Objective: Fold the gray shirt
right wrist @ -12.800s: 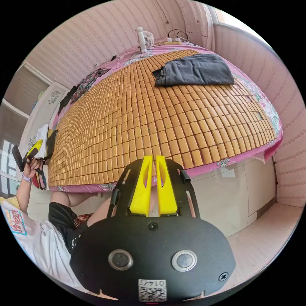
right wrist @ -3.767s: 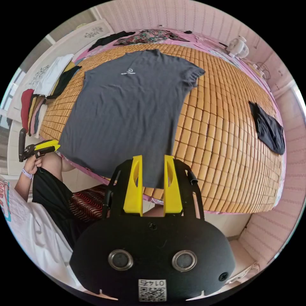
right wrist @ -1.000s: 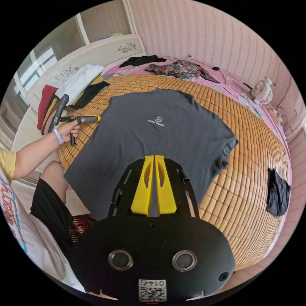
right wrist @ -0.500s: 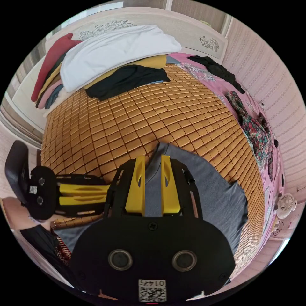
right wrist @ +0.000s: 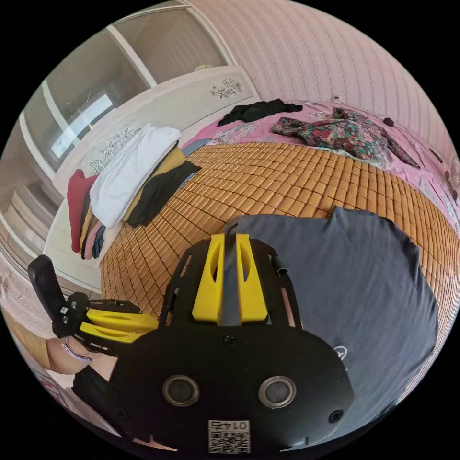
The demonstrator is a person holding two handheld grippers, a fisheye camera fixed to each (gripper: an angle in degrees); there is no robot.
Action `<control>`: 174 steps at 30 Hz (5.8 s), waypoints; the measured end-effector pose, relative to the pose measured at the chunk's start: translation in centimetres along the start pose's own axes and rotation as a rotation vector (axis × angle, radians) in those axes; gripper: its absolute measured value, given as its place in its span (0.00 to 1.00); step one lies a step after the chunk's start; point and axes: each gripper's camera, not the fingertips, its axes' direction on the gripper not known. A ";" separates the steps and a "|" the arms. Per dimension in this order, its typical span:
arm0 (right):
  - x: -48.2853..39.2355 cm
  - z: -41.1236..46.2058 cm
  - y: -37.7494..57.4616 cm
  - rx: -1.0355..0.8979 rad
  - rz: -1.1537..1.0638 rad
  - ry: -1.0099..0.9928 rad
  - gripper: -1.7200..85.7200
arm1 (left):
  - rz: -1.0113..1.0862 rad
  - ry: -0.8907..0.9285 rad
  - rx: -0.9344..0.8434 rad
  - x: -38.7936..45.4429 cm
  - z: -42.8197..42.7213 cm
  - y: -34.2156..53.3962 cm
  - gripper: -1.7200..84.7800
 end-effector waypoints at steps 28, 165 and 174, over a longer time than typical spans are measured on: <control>24.0 -31.7 25.0 0.234 0.660 0.228 0.11 | 0.654 0.111 -0.343 29.0 28.2 -2.0 0.07; 13.3 -23.0 15.1 -0.122 0.444 0.281 0.04 | 0.112 0.012 -0.402 20.4 -8.7 8.8 0.03; 18.2 -24.6 19.5 0.082 0.621 0.282 0.04 | 0.138 0.005 -0.374 21.4 -8.9 9.6 0.02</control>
